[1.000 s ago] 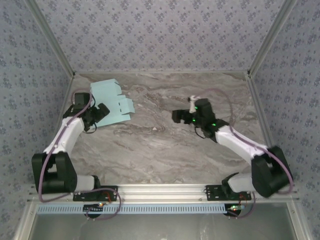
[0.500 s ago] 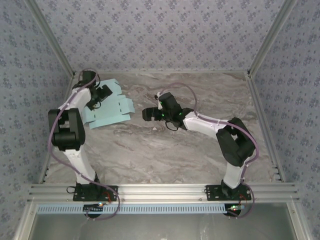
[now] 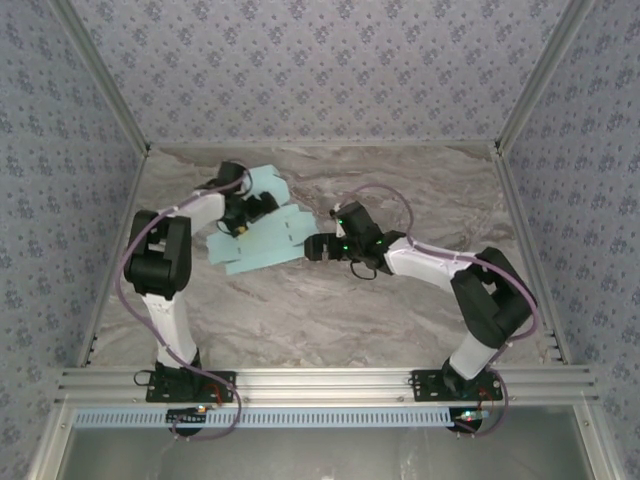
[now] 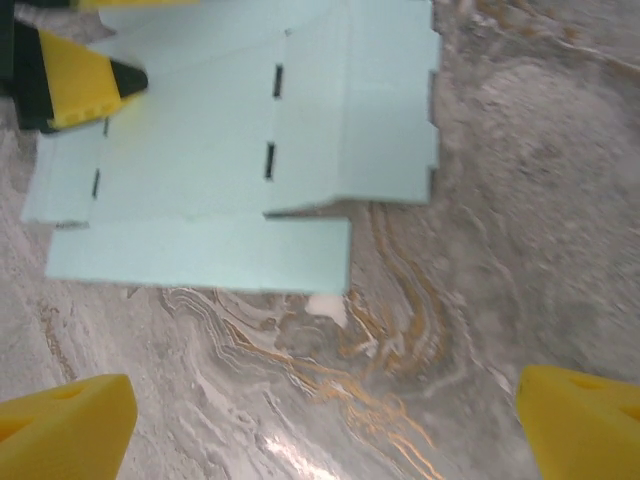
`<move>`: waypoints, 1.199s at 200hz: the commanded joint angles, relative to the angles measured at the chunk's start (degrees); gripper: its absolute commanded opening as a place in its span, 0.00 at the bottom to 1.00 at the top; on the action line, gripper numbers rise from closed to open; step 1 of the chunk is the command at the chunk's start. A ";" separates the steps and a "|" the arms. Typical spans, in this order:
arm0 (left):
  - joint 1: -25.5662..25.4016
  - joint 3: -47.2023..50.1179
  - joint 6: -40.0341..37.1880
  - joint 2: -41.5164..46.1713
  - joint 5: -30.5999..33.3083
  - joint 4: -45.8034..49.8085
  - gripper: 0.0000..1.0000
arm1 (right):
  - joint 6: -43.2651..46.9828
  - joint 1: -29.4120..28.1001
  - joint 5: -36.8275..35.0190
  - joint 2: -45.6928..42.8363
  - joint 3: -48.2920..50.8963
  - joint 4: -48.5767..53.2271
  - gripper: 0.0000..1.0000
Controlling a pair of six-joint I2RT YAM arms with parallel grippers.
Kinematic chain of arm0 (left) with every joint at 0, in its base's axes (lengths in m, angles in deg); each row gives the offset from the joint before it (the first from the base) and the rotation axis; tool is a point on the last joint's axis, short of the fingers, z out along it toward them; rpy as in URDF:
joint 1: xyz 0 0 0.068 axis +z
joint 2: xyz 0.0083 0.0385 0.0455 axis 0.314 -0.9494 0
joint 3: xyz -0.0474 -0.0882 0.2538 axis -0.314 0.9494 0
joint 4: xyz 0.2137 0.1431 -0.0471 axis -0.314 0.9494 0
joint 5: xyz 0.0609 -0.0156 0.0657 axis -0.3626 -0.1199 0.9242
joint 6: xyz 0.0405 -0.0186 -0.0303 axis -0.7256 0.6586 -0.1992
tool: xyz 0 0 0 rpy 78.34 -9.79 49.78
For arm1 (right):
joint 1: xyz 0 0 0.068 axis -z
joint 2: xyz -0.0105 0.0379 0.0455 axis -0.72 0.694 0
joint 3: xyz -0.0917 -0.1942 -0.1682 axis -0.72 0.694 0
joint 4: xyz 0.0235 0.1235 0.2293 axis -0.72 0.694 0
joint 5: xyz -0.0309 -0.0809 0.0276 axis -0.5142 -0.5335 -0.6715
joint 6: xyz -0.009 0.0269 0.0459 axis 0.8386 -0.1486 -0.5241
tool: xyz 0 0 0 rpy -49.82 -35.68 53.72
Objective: Fold the paper box
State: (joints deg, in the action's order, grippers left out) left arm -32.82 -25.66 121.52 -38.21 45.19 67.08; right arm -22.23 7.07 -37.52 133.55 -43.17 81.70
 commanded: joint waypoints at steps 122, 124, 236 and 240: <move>-12.16 9.52 -8.33 23.42 -16.58 5.79 0.99 | 12.04 28.49 30.72 -10.25 7.36 14.99 0.93; -11.70 9.51 -8.45 23.91 -16.80 6.07 0.99 | 12.12 28.52 30.91 -9.56 6.81 14.87 0.92; -11.60 21.24 -3.81 29.65 -2.88 8.26 0.99 | 19.94 23.09 30.12 7.25 -10.05 30.93 0.76; -11.55 21.64 -3.54 29.84 -1.94 8.92 0.99 | 20.53 23.35 30.58 6.77 -9.49 31.26 0.76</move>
State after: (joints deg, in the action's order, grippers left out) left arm -43.49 -4.30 117.28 -8.97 36.21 71.78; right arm -6.28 28.71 -7.60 143.87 -56.33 105.00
